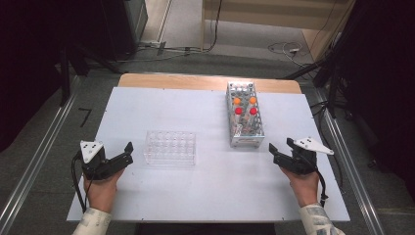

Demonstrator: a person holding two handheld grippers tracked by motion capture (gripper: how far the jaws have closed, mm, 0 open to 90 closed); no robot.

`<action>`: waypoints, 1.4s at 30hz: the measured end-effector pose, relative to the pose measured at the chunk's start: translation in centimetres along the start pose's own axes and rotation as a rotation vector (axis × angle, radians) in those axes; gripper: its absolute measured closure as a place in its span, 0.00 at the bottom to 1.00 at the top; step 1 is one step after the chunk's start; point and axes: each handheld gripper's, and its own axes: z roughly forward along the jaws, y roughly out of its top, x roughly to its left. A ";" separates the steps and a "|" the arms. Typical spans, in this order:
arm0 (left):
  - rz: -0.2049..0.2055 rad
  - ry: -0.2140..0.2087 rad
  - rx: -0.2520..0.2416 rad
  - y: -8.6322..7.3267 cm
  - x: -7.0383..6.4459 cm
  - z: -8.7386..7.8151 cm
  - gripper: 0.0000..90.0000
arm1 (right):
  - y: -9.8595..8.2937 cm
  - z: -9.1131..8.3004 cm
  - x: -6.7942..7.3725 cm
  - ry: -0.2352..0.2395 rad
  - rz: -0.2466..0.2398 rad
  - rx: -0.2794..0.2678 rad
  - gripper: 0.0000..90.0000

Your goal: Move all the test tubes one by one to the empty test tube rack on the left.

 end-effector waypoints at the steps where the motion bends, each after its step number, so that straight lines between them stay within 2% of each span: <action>1: 0.000 0.000 0.000 0.0 0.0 0.0 0.05 | 0.0 0.0 0.0 0.000 0.000 0.000 0.31; 2: 0.000 0.001 -0.001 0.0 0.0 0.0 0.05 | 0.2 0.5 0.1 0.013 0.013 -0.004 0.32; 7: 0.002 0.002 -0.001 0.0 0.0 0.0 0.05 | 0.9 1.8 0.6 0.028 0.015 -0.009 0.36; 13: 0.002 0.003 0.002 0.0 0.0 0.0 0.05 | 1.8 3.1 1.2 0.039 -0.003 -0.014 0.44; 17: 0.002 0.003 0.003 0.0 0.1 0.0 0.05 | 2.1 3.9 1.7 0.038 -0.018 -0.020 0.54; 25: 0.001 0.004 0.001 0.0 0.0 0.0 0.05 | 2.3 4.5 1.9 0.036 -0.014 -0.035 0.67; 42: 0.001 0.002 0.000 0.0 0.0 0.0 0.05 | 2.4 5.5 2.8 0.030 -0.035 -0.034 0.77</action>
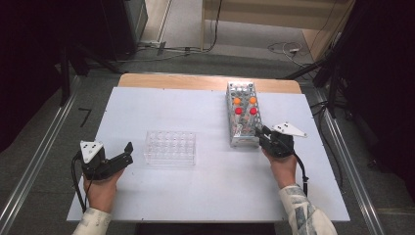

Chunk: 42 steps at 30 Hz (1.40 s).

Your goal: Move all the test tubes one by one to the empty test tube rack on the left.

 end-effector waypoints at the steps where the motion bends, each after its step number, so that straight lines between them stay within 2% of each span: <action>1: 0.000 0.000 0.000 0.0 0.0 0.0 0.05 | 0.0 0.0 0.0 -0.004 0.000 0.003 0.78; 10: 0.001 -0.002 0.001 0.0 0.0 0.0 0.05 | 0.2 -0.2 -0.1 -0.012 0.003 -0.010 0.81; 18: -0.002 -0.018 0.008 0.0 -0.3 0.1 0.05 | 2.2 -2.4 -0.1 -0.004 0.014 -0.086 0.81; 24: 0.013 -0.024 0.002 0.2 -0.6 -0.1 0.06 | 2.7 -3.6 -0.3 0.003 0.027 -0.105 0.81; 32: 0.022 -0.038 0.003 0.2 -1.0 -0.3 0.06 | 3.3 -5.8 0.1 0.055 0.034 -0.147 0.81; 38: 0.042 -0.103 0.018 0.4 -2.4 -0.8 0.06 | 2.5 -6.2 1.6 0.098 -0.004 -0.117 0.81; 42: 0.051 -0.150 0.008 0.8 -3.6 -1.2 0.06 | 1.6 -6.2 2.6 0.128 -0.031 -0.090 0.81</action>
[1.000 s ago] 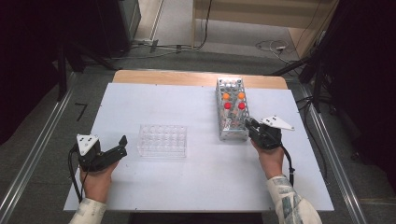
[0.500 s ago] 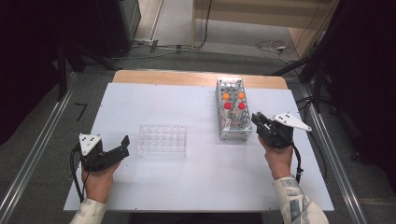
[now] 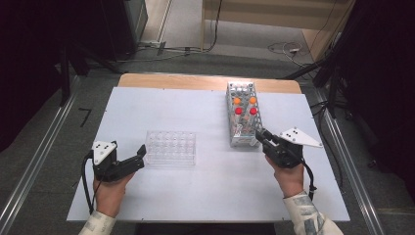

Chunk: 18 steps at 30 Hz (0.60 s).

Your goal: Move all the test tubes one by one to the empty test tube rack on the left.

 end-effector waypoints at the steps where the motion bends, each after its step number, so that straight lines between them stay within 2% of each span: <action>1: 0.002 -0.013 -0.003 0.1 -0.4 -0.1 0.06 | -0.1 0.0 0.3 0.007 -0.002 0.007 0.81; 6: 0.040 -0.059 0.013 0.2 -2.1 0.2 0.06 | -0.9 0.8 1.8 0.041 -0.032 0.040 0.81; 14: 0.097 -0.116 0.006 0.7 -5.2 1.1 0.07 | -1.6 2.0 3.9 0.096 -0.066 0.071 0.81; 18: 0.125 -0.165 0.013 1.1 -6.9 1.6 0.10 | -1.7 2.5 4.8 0.117 -0.080 0.080 0.81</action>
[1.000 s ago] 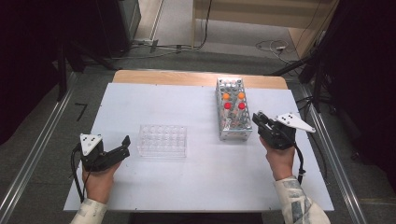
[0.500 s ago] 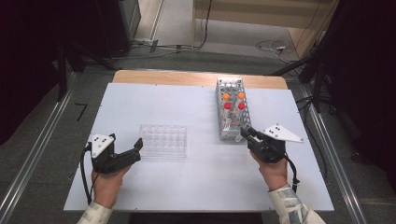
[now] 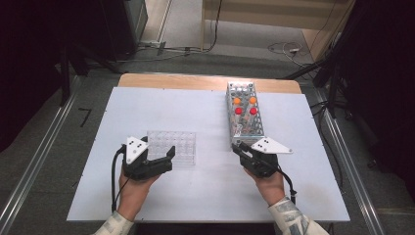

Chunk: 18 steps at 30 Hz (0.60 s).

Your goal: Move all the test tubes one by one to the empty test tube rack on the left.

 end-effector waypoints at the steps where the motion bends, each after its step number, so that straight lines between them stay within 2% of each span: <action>1: 0.007 -0.012 0.001 0.2 -0.4 0.2 0.11 | 0.0 0.1 0.2 0.007 -0.002 0.001 0.81; 4: 0.034 -0.052 0.007 0.6 -1.7 0.7 0.14 | 0.0 0.5 1.0 0.023 -0.016 0.002 0.81; 9: 0.056 -0.125 0.021 1.2 -3.5 1.4 0.20 | 0.0 1.1 2.0 0.038 -0.029 0.012 0.81; 14: 0.076 -0.200 0.035 1.7 -5.0 1.9 0.29 | -0.1 1.6 3.0 0.048 -0.056 0.019 0.81; 18: 0.094 -0.242 0.040 1.7 -6.2 2.4 0.36 | -0.1 2.3 4.1 0.061 -0.078 0.026 0.81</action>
